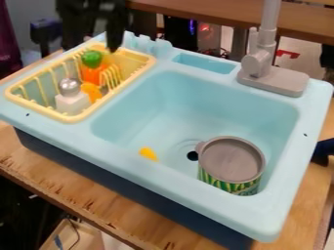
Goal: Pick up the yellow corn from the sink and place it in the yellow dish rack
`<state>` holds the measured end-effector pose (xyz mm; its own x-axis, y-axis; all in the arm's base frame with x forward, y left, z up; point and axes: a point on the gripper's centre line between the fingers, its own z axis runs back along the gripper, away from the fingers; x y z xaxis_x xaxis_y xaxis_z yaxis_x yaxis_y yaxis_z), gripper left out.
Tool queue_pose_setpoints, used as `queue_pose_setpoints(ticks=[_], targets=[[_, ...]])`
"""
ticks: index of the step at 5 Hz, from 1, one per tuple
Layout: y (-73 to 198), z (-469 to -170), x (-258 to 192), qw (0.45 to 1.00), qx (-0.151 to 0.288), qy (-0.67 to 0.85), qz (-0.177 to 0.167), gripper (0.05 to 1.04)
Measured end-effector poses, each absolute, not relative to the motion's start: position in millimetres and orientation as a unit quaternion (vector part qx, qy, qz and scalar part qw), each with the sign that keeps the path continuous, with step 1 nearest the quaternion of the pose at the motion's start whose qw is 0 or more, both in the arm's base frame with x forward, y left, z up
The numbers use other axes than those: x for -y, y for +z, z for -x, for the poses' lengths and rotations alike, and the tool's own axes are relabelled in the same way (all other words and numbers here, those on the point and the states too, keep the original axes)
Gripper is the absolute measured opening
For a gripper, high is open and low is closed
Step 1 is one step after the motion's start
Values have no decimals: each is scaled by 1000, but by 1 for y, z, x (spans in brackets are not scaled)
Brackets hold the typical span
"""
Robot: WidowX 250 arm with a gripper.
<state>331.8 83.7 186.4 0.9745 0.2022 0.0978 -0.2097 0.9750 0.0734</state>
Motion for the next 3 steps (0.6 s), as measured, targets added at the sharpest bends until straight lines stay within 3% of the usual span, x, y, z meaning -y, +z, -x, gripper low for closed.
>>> queue_pose_setpoints(ticks=[1, 2, 3], targets=[[217, -327, -37, 996, 61, 21, -55, 1000], [211, -308, -9, 998, 27, -20, -60, 1000], [205, -280, -1, 999, 11, -22, -43, 1000]])
